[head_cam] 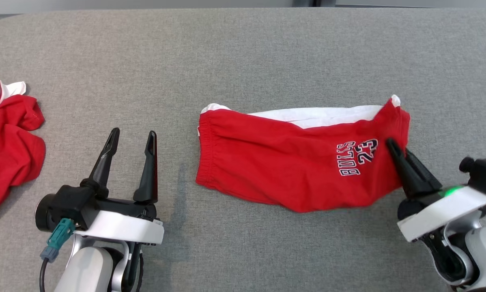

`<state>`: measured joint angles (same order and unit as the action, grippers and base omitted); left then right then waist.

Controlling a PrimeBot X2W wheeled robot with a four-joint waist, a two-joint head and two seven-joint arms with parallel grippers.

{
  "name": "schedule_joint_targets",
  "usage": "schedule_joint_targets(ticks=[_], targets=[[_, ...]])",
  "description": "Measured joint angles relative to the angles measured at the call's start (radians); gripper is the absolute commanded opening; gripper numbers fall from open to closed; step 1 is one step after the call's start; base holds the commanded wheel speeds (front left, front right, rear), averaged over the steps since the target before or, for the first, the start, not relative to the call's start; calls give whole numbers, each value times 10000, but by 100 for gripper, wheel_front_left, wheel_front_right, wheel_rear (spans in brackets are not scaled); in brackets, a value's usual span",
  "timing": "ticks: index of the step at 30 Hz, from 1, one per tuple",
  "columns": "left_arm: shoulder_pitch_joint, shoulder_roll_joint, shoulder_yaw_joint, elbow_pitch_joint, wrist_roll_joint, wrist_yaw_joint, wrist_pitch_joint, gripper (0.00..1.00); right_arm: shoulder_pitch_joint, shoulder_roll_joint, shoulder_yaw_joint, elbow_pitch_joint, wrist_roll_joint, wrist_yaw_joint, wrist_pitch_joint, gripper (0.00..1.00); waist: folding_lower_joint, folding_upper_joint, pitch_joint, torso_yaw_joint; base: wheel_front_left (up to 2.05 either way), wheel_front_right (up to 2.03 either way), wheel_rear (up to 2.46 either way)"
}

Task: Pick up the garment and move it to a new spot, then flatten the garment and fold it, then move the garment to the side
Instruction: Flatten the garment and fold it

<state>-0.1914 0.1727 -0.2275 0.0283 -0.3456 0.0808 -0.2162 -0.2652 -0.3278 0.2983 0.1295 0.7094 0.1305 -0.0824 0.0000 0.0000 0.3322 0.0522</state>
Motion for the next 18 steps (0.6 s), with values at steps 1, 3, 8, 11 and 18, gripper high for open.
schedule_joint_targets(ticks=[1, 3, 8, 11, 18], targets=[[-2, -2, -8, -2, 0, 0, -2, 100, -94, -4, 63, -219, 238, 0, 104, 0, 0, 0, 11, 30, 0, 0, 0], [-7, -6, -19, 10, -2, 10, -13, 100, -318, -10, 286, -564, 481, 0, 309, 0, 0, 0, 49, 94, 0, 0, 0], [-105, -104, -105, 71, -59, 10, -90, 100, -1087, 132, 1028, -1091, 1258, 0, 665, 0, 0, 0, 174, 346, 0, 0, 0], [-219, -178, -121, 113, -71, 6, -138, 100, -1677, 414, 1655, -1101, 1540, 0, 736, 0, 0, 0, 271, 524, 0, 0, 0], [-348, -326, -228, 295, -88, -23, -257, 100, -2667, 1001, 3001, -387, 1996, 0, 729, 0, 0, 0, 443, 933, 0, 0, 0]])
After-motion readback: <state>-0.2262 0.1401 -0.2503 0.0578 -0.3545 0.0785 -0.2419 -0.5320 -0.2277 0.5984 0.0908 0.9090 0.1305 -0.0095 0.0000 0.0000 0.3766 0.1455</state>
